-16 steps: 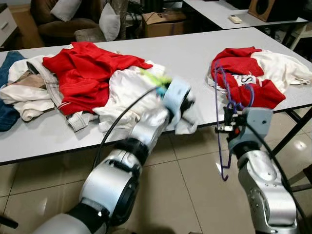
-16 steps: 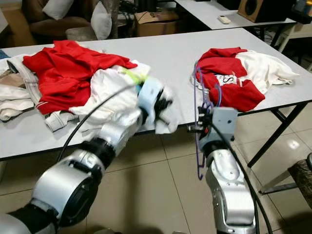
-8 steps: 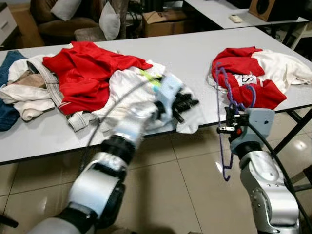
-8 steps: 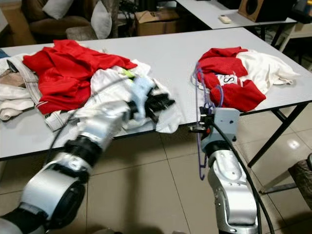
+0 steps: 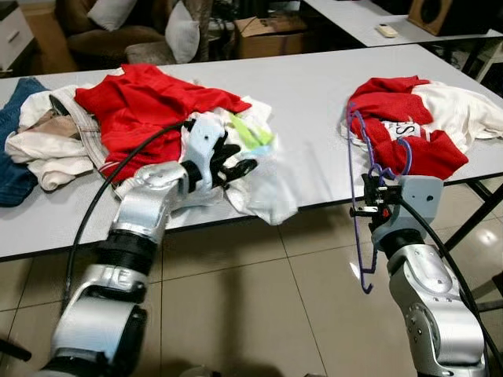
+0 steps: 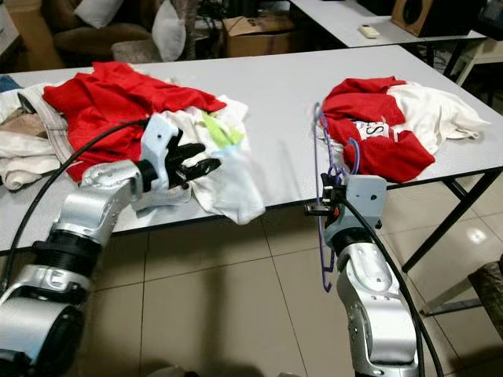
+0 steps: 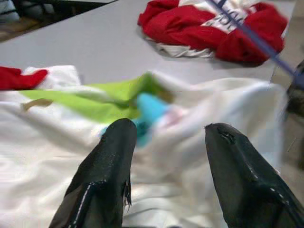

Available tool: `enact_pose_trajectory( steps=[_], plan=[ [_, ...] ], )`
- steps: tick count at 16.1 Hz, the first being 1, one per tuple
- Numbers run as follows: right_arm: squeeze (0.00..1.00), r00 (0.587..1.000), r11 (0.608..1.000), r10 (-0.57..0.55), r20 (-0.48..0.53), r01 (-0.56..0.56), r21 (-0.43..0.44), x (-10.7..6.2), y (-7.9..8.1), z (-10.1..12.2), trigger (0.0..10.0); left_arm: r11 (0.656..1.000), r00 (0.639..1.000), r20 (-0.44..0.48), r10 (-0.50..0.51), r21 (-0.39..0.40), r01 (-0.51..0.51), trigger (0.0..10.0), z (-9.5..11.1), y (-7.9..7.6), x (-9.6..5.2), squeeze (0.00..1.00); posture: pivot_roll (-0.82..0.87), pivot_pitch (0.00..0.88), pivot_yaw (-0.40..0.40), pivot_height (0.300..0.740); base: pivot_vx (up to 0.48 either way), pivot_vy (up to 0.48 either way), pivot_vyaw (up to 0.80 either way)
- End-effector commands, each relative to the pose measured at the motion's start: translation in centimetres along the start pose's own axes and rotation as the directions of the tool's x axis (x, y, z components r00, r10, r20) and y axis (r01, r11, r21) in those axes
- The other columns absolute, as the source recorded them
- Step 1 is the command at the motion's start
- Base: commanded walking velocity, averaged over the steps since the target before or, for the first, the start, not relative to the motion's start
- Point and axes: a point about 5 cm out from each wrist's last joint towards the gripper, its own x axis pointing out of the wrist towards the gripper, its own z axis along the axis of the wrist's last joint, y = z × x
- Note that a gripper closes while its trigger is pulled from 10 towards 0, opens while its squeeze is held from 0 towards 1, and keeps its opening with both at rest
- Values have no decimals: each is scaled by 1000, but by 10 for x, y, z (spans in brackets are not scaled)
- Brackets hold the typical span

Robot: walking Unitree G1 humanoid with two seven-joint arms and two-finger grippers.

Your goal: Hang hanger

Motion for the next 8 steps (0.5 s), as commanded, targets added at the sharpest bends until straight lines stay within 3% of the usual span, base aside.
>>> enact_pose_trajectory(
  steps=[1,2,3,4,5,7,8],
  plan=[
    [0,1000,1000,-9,4,9,-6,1,-8,2,10000,998,997,50,62,0,-62,10000,15,13,-7,565,-156,0,11,740,0,0,0],
    [0,1000,1000,-10,3,10,-13,1,-10,2,10000,996,994,70,89,-31,-87,10000,19,17,-10,518,-159,0,11,740,0,0,0],
    [0,1000,1000,-9,4,9,-22,2,-11,3,10000,995,993,51,102,-19,-101,10000,19,18,-12,718,-162,0,16,740,0,0,0],
    [0,1000,1000,-7,5,8,-27,3,-11,3,10000,994,994,32,106,-2,-106,10000,18,17,-13,718,-162,0,17,740,0,0,0],
    [0,1000,1000,-7,8,7,-28,3,-11,4,10000,996,996,30,87,8,-87,10000,17,13,-12,1000,-162,0,18,740,0,0,0],
    [0,991,986,131,-14,-132,-100,-1,-3,3,10000,999,997,81,1,46,-5,10000,26,4,-14,1000,-171,0,31,740,0,0,0],
    [0,980,975,199,-10,-199,-93,-3,1,5,10000,996,997,70,-17,94,10,10000,26,4,-17,1000,-172,0,34,740,0,0,0]
  ],
)
